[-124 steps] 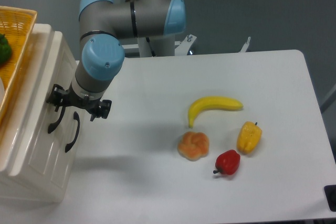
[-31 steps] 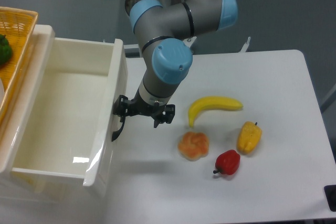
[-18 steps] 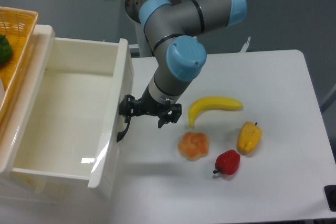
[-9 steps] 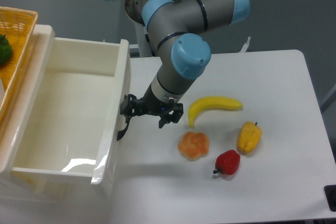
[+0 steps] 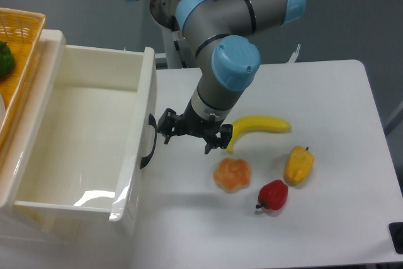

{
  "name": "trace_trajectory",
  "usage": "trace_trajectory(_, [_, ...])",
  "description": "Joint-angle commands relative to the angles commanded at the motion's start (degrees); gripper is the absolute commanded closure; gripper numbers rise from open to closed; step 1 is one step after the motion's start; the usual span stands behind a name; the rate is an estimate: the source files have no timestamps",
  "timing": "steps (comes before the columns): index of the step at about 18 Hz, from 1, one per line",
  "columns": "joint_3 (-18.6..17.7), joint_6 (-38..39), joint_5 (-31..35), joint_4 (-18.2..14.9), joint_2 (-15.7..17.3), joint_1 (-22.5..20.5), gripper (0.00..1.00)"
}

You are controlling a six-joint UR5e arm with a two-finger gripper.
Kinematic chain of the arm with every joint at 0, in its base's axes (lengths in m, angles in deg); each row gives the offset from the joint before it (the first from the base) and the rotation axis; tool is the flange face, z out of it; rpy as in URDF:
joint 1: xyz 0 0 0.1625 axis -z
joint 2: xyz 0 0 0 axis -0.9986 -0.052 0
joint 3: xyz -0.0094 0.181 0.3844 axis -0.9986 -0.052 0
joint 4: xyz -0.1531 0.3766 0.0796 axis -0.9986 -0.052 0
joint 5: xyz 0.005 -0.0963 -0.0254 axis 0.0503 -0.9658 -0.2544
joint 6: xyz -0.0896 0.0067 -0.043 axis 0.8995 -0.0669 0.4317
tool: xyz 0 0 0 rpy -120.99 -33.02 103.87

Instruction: Slide the top white drawer open

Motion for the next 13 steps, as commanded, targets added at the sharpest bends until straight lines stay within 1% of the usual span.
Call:
trace_trajectory(2, [0.00, -2.62, 1.40, 0.09, 0.00, -0.35, 0.00])
trace_trajectory(4, [0.00, -5.61, 4.91, 0.00, 0.00, -0.36, 0.00])
trace_trajectory(6, [0.17, -7.99, 7.03, -0.17, 0.00, -0.36, 0.00])
trace_trajectory(8, [0.18, -8.88, 8.70, -0.09, 0.00, -0.27, 0.00])
trace_trajectory(11, [0.18, -11.94, 9.41, 0.00, 0.00, -0.18, 0.00])
trace_trajectory(13, [0.26, -15.37, 9.41, 0.00, -0.17, -0.27, 0.00])
